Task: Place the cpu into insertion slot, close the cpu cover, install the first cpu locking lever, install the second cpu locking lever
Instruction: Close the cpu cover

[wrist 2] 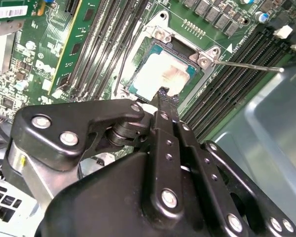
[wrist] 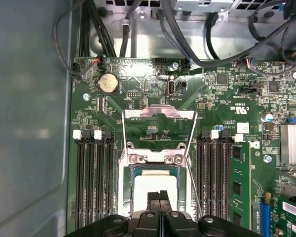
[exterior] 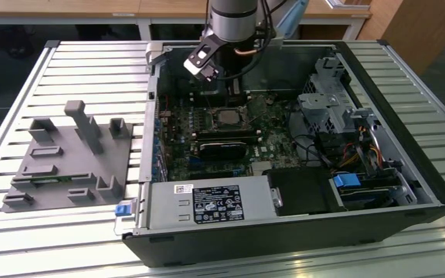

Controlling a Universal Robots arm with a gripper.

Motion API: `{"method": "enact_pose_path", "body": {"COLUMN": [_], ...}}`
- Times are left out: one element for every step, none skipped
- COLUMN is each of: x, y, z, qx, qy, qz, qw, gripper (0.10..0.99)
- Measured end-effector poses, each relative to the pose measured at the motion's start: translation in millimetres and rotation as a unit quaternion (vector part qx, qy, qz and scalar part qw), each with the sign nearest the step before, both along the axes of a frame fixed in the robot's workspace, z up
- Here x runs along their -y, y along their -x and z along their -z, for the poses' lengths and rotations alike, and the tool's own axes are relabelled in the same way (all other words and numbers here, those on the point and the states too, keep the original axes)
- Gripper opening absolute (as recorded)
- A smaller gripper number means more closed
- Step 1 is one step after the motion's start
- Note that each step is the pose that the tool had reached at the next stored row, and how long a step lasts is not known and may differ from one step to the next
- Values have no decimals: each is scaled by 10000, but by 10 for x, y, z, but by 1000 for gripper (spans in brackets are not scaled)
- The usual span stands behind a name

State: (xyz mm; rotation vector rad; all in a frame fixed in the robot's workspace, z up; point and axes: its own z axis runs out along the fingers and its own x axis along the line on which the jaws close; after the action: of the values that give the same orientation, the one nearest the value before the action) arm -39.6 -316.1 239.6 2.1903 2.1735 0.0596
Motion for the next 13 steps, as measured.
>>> {"method": "enact_pose_path", "body": {"x": [0,0,0,0,0,0,0,0,0,0,0,2,6], "y": [0,0,0,0,0,0,0,0,0,0,0,0,-1], "z": [-15,-31,-49,-68,-84,-102,-121,-139,-156,-173,-187,-195,-196], "qx": [0,0,0,0,0,0,0,0,0,0,0,0,0], "qy": [0,0,0,0,0,0,1,0,0,0,0,0,-1], "qz": [0,0,0,0,0,0,0,0,0,0,0,-1,-1], "qw": [10000,10000,10000,10000,10000,10000,10000,10000,10000,10000,10000,10000,10000], "gripper": [110,110,110,110,110,110,110,110,110,110,110,110,110]}}
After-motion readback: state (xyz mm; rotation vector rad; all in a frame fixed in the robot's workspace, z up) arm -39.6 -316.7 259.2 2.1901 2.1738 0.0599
